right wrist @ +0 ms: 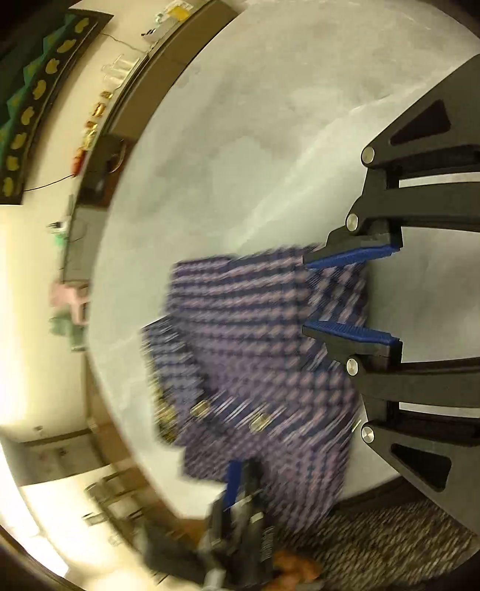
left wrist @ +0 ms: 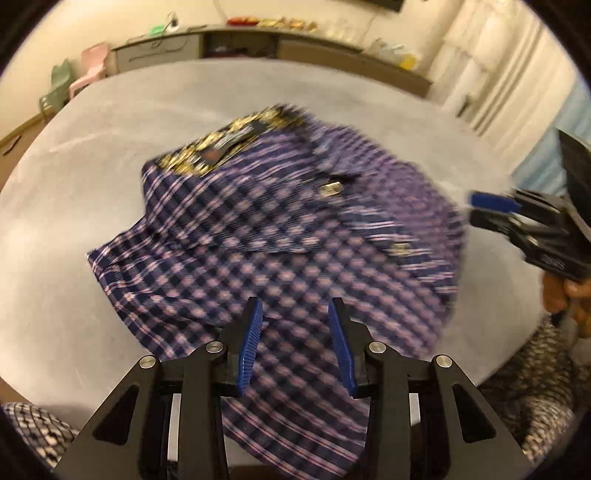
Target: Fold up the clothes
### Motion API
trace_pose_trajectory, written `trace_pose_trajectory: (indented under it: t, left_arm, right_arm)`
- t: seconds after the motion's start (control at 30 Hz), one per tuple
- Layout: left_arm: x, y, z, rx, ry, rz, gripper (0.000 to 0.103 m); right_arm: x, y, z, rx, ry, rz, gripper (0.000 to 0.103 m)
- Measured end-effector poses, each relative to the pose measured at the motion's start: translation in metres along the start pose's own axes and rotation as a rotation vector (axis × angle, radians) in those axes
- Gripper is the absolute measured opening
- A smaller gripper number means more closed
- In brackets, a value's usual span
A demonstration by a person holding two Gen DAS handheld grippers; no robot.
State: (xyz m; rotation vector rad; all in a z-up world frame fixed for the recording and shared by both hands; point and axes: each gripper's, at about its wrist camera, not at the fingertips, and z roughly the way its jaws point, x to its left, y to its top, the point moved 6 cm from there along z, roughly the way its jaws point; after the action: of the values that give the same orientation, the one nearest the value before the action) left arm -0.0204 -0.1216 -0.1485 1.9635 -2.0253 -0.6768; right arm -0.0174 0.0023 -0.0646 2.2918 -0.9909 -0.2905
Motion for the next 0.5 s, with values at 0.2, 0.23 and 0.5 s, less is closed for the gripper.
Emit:
trace_pose_trajectory:
  t: [0.2, 0.23, 0.5]
  left_arm:
    - [-0.039, -0.010, 0.006, 0.012, 0.013, 0.146, 0.044]
    - [-0.045, -0.012, 0.007, 0.014, 0.015, 0.170, 0.044]
    - [-0.029, 0.107, 0.065, 0.008, -0.019, 0.116, 0.045]
  right_arm:
    - [0.029, 0.011, 0.020, 0.014, 0.004, -0.122, 0.034]
    - [0.022, 0.008, 0.024, 0.024, -0.004, -0.109, 0.034]
    - [-0.052, 0.005, 0.064, 0.093, -0.379, -0.048, 0.042]
